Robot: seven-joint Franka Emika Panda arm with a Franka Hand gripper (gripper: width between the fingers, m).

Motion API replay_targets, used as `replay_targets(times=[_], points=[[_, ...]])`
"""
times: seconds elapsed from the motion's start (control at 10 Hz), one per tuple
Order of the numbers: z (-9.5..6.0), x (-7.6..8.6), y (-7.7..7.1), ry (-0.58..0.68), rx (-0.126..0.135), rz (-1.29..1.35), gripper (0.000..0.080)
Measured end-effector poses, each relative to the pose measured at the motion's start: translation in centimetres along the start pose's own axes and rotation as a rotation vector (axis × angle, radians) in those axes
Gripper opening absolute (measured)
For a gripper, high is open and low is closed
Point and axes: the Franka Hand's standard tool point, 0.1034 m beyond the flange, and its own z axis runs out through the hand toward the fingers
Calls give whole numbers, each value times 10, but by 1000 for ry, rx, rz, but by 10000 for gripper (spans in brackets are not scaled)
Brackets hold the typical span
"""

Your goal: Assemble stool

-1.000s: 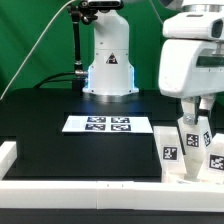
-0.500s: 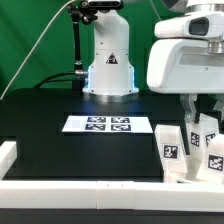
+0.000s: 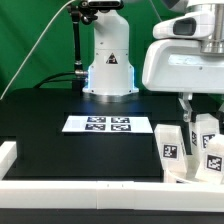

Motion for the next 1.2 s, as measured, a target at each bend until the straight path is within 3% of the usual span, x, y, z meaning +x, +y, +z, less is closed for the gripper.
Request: replay_targets(times=[0.3,0.7,1.2], points=[[0,0,-4,-8,45,377,338],[-1,-1,-11,-33,76,775,338],[-1,-1,-15,-85,92,1223,338]])
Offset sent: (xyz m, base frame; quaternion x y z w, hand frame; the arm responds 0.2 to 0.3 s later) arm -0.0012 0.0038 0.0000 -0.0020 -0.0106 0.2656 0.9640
